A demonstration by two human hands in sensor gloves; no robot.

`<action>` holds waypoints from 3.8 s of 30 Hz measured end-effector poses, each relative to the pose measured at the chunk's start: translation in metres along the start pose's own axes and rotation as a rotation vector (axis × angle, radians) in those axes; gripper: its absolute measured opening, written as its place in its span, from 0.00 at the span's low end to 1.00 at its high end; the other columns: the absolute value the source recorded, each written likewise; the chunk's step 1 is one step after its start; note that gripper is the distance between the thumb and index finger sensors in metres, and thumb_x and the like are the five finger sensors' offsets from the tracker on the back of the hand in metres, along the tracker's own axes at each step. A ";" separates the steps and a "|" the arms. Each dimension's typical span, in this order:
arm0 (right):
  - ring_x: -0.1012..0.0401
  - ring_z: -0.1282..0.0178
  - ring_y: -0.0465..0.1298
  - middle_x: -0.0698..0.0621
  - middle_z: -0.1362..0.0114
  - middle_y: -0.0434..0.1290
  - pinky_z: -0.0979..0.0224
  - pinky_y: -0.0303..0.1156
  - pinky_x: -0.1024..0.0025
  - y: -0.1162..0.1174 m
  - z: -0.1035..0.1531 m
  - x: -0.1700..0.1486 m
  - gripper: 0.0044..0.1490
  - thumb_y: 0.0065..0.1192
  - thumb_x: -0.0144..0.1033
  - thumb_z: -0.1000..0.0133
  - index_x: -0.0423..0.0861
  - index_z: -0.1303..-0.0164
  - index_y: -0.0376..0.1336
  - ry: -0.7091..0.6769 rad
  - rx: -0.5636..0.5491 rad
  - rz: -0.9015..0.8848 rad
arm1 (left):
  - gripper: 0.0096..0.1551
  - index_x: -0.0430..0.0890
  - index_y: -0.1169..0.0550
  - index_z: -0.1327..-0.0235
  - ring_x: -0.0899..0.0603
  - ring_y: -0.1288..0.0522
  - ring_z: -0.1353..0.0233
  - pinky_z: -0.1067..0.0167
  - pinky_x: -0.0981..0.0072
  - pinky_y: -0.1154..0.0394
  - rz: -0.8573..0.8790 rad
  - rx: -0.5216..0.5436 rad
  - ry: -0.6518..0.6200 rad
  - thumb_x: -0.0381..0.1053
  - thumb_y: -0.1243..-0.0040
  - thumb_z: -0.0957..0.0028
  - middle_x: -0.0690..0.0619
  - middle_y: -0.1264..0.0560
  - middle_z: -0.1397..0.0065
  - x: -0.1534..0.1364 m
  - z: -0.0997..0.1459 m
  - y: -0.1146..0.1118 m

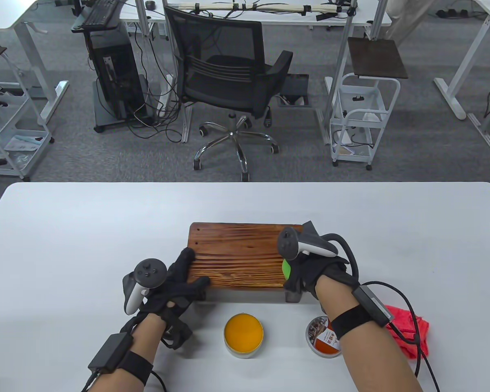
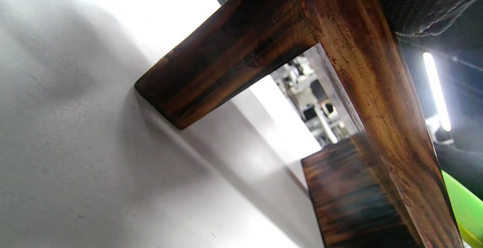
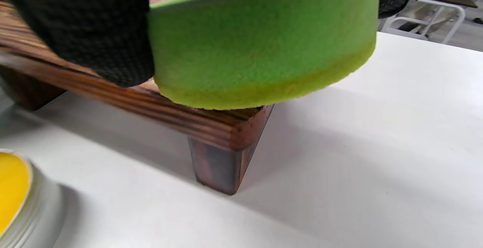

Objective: Dip and apply wood wax on stool

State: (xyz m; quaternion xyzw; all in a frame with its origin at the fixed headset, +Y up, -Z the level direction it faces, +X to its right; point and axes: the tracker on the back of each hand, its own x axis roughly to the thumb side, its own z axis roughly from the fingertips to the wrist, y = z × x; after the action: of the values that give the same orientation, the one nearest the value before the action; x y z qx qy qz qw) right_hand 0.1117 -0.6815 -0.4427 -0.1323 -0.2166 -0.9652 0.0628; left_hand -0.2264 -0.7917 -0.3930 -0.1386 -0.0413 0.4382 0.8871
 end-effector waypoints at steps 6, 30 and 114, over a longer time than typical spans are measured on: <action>0.33 0.20 0.57 0.38 0.11 0.49 0.24 0.65 0.37 0.001 0.004 0.020 0.66 0.79 0.64 0.56 0.50 0.15 0.47 -0.083 -0.003 0.029 | 0.65 0.68 0.64 0.18 0.20 0.59 0.16 0.35 0.12 0.64 -0.002 -0.004 0.002 0.80 0.37 0.52 0.37 0.56 0.09 0.000 -0.001 0.001; 0.33 0.20 0.57 0.38 0.11 0.49 0.24 0.65 0.37 -0.011 -0.011 0.063 0.66 0.78 0.65 0.55 0.50 0.15 0.48 -0.143 -0.006 0.077 | 0.65 0.68 0.63 0.18 0.20 0.58 0.16 0.35 0.12 0.65 -0.005 -0.009 0.001 0.80 0.38 0.52 0.38 0.55 0.08 0.000 -0.001 0.001; 0.34 0.20 0.56 0.41 0.11 0.48 0.23 0.64 0.38 -0.031 -0.040 0.153 0.67 0.80 0.63 0.58 0.51 0.16 0.47 -0.298 -0.011 0.134 | 0.64 0.68 0.63 0.17 0.21 0.55 0.15 0.35 0.12 0.64 -0.011 -0.002 0.008 0.80 0.38 0.52 0.38 0.53 0.08 -0.002 0.000 0.000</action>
State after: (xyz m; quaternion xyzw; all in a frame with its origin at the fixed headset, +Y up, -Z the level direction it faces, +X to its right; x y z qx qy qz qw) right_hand -0.0498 -0.6813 -0.4466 -0.2884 -0.2089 -0.9298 0.0933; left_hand -0.2277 -0.7932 -0.3934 -0.1412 -0.0390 0.4327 0.8895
